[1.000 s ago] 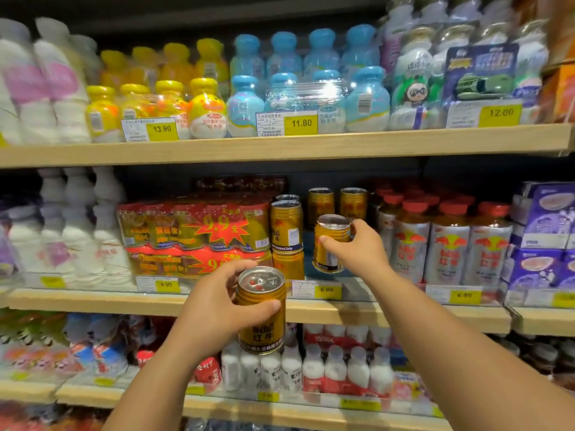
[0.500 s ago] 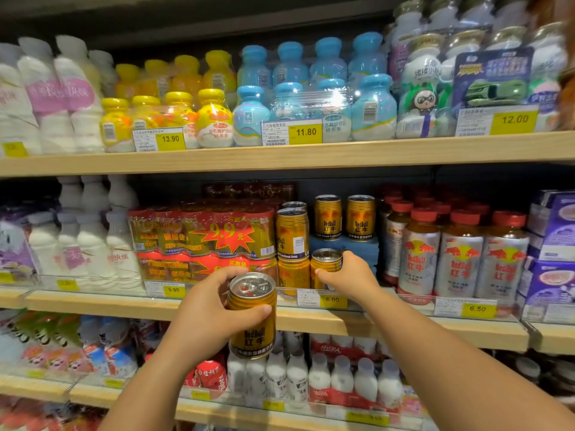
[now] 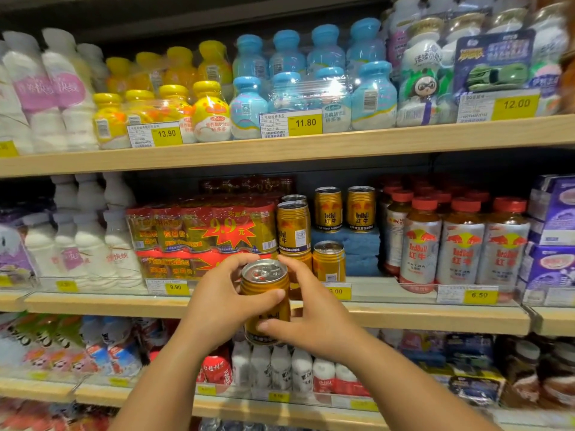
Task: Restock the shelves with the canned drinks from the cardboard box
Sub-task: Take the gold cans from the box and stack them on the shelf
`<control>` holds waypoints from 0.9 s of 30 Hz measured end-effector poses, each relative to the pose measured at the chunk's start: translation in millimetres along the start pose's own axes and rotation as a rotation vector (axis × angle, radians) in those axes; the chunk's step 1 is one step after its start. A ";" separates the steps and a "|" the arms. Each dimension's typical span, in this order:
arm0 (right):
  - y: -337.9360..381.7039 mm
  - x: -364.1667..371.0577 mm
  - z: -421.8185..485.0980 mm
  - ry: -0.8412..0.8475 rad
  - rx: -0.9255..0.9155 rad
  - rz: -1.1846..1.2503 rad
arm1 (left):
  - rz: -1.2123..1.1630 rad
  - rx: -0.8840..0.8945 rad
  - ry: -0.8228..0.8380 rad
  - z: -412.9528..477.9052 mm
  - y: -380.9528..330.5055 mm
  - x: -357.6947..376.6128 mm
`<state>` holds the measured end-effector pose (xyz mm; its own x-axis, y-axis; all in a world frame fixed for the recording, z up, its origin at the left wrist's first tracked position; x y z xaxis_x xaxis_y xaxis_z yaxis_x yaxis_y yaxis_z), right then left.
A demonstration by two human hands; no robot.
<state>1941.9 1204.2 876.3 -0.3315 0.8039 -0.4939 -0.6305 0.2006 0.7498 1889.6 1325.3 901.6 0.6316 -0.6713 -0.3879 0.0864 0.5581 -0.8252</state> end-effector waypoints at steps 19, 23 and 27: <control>-33.1 -126.3 97.2 -0.473 0.088 -0.267 | 0.021 -0.159 0.240 -8.2 36.3 12.0; -61.3 -113.7 104.2 -0.380 0.187 -0.211 | 0.004 -0.164 0.217 -7.6 36.2 11.9; -72.6 -104.8 101.2 -0.355 0.199 -0.241 | -0.002 -0.160 0.210 -7.6 34.8 10.9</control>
<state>2093.5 1162.0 918.2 0.0898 0.8560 -0.5091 -0.5014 0.4806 0.7195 1893.7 1333.7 865.5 0.4568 -0.7681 -0.4488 -0.0460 0.4834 -0.8742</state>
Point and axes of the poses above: each hand's wrist, its own z-axis towards the middle knuckle, its own x-axis out of the palm, y = z × x, the point moved 8 cm from there along z, towards the middle knuckle, and after that the axes turned 8 degrees about -y, right-handed, at the moved point
